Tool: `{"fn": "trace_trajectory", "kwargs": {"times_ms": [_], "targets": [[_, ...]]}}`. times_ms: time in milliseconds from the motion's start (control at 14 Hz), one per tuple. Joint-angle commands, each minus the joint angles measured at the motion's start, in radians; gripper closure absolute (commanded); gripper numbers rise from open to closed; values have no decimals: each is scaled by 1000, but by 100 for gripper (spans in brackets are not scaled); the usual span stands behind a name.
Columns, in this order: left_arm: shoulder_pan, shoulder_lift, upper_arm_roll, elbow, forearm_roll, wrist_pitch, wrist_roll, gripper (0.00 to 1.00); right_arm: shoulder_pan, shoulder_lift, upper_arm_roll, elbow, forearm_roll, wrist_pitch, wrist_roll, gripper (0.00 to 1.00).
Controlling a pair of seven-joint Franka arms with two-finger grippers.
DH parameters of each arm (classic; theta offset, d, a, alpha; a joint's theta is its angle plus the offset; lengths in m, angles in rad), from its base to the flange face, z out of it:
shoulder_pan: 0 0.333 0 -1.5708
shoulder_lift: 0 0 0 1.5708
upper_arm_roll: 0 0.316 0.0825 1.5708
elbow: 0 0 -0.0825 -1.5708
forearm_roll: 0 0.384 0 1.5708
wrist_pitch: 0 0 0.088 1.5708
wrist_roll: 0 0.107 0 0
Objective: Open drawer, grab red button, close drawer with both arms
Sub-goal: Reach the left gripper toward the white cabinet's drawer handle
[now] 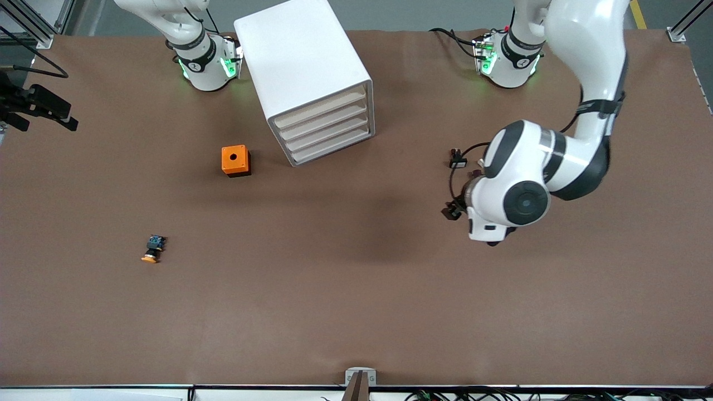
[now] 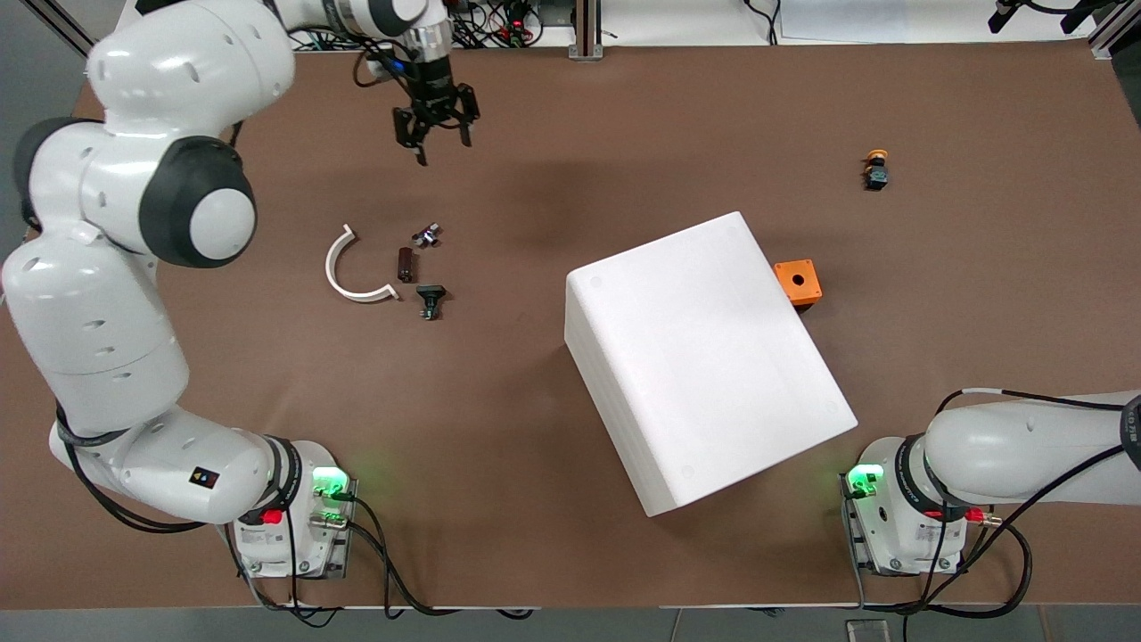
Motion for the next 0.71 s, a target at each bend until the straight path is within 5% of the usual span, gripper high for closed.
{"fn": "trace_trajectory", "kwargs": {"times_ms": [0,643], "targets": [[-39,95,6,103,-106,-24,-136,0,18,7,-8,19,-17,-1,3,0],[-103,222,-11,165,-508,-93,-747,1,18,7,-8,19,-13,0,-20,0]]}}
